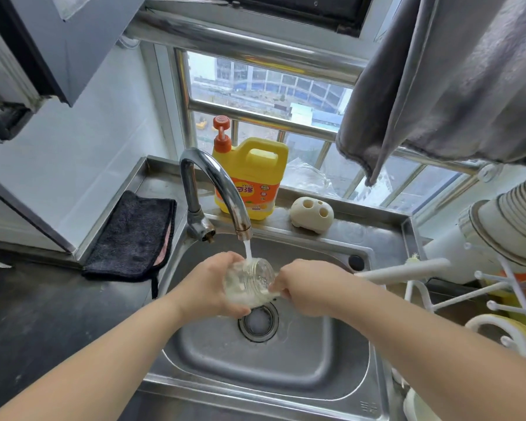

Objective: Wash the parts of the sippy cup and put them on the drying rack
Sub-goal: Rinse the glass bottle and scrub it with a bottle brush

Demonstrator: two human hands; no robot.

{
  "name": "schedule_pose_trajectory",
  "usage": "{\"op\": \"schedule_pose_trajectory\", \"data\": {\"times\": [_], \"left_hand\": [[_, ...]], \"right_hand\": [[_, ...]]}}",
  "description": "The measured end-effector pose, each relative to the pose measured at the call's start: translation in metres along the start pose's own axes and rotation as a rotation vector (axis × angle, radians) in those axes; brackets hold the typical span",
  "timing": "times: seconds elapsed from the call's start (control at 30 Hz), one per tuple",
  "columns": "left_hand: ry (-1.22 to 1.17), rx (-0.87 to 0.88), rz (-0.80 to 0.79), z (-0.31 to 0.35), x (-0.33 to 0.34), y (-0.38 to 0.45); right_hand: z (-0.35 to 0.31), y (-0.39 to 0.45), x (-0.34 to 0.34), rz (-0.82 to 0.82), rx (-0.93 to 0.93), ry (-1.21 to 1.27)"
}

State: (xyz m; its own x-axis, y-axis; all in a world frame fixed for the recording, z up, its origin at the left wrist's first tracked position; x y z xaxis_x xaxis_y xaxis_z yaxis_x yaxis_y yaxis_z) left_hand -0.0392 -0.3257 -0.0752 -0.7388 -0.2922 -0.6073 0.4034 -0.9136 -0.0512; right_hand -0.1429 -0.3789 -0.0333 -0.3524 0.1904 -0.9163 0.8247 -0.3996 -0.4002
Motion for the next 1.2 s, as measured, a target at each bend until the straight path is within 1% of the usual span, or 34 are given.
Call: {"op": "schedule_pose_trajectory", "data": {"times": [0.07, 0.1, 0.13, 0.17, 0.23, 0.27, 0.3, 0.33, 0.37, 0.4, 0.47, 0.53, 0.57, 0.67, 0.73, 0.83, 0.87, 0.9, 0.97, 1.0, 1.07, 1.2], "left_hand": [[0.01, 0.011, 0.006, -0.004, 0.001, 0.0], [0.007, 0.005, 0.013, -0.006, 0.0, 0.0], [0.009, 0.001, 0.019, -0.009, -0.002, 0.001], [0.021, 0.005, 0.022, -0.011, -0.004, 0.002], [0.051, 0.008, 0.008, -0.011, -0.006, 0.003], [0.054, 0.007, 0.002, -0.01, -0.007, 0.003], [0.054, 0.002, -0.004, -0.01, -0.008, 0.004], [0.056, -0.002, -0.007, -0.008, -0.01, 0.006], [0.067, -0.001, -0.01, -0.008, -0.013, 0.008], [0.085, 0.008, -0.016, -0.008, -0.015, 0.008], [0.143, 0.052, -0.027, -0.007, -0.018, 0.008], [0.212, 0.109, -0.024, -0.007, -0.017, 0.007], [0.24, 0.128, -0.016, -0.007, -0.016, 0.007], [0.264, 0.195, 0.041, -0.003, -0.017, 0.004], [0.224, 0.196, 0.137, 0.003, -0.024, 0.003], [0.211, 0.207, 0.301, 0.01, -0.032, 0.003], [0.221, 0.214, 0.327, 0.01, -0.031, 0.003], [0.23, 0.204, 0.316, 0.008, -0.028, 0.003], [0.235, 0.156, 0.192, 0.0, -0.016, -0.001], [0.234, 0.15, 0.11, -0.003, -0.008, -0.003], [0.294, 0.175, -0.004, -0.006, 0.0, -0.006], [0.479, 0.182, -0.071, -0.003, -0.001, 0.007]], "right_hand": [[0.004, -0.002, 0.002, -0.066, 0.017, 0.25], [0.006, -0.005, -0.003, -0.074, 0.019, 0.316], [0.009, -0.008, -0.009, -0.075, 0.007, 0.32], [0.012, -0.008, -0.016, -0.063, -0.013, 0.253], [0.019, -0.006, -0.037, 0.061, -0.048, -0.032], [0.016, -0.006, -0.049, 0.166, -0.084, -0.185], [0.007, -0.007, -0.058, 0.303, -0.17, -0.325], [-0.003, -0.008, -0.059, 0.376, -0.249, -0.439], [-0.008, -0.013, -0.063, 0.444, -0.28, -0.487], [-0.01, -0.016, -0.066, 0.488, -0.292, -0.475], [-0.007, -0.015, -0.053, 0.392, -0.249, -0.369], [0.0, -0.014, -0.032, 0.255, -0.149, -0.221], [0.004, -0.013, -0.021, 0.176, -0.1, -0.122], [0.011, -0.015, 0.002, -0.015, 0.033, 0.276], [0.01, -0.015, 0.008, -0.075, 0.107, 0.513], [0.005, -0.016, 0.015, -0.125, 0.302, 1.044], [0.0, -0.017, 0.017, -0.151, 0.339, 1.185], [-0.004, -0.017, 0.02, -0.165, 0.34, 1.257], [-0.008, -0.017, 0.024, -0.179, 0.339, 1.275], [-0.006, -0.018, 0.025, -0.175, 0.344, 1.231], [0.001, -0.018, 0.029, -0.149, 0.333, 1.087], [0.001, -0.018, 0.028, -0.122, 0.245, 0.778]]}}
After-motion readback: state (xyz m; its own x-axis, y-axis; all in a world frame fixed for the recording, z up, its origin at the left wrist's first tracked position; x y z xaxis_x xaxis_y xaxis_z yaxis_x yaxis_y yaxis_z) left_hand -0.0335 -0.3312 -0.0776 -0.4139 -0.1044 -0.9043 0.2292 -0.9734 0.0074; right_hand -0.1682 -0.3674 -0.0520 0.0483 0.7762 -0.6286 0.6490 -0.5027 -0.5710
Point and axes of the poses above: each hand's wrist, its own y-axis towards the middle knuckle, its own x-axis out of the palm, z = x × y, the point moved 10 cm from there along y, towards the middle knuckle, and after that the axes turned 12 degrees about z, right-handed, at the moved point
